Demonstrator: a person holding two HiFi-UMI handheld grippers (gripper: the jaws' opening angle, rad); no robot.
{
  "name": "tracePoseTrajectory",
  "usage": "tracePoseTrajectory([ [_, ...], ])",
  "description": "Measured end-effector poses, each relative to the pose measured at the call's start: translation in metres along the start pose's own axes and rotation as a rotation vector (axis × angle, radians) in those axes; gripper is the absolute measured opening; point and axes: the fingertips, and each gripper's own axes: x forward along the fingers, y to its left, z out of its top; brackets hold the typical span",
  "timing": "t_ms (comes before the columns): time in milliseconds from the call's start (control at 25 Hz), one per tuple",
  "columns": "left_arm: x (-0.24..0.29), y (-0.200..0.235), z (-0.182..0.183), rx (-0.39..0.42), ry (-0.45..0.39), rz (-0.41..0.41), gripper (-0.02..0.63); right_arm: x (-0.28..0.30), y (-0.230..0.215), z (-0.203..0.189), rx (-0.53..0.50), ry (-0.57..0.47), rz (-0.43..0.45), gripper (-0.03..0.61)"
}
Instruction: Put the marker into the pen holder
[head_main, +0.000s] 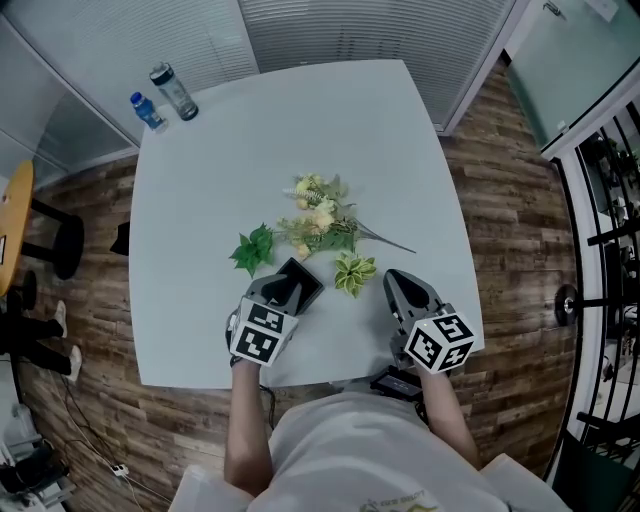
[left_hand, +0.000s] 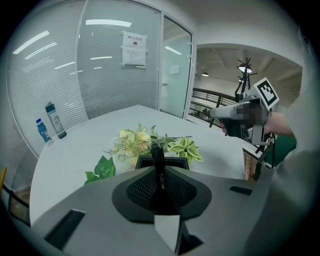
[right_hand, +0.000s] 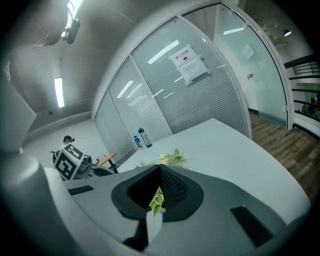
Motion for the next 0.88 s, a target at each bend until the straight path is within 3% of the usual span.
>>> tracePoseTrajectory([
  [880, 0.020, -0.012, -0.017, 0.150, 0.277, -0.069, 0.054, -0.001, -0.013, 0.000, 0.016, 0.005, -0.009, 0.015],
])
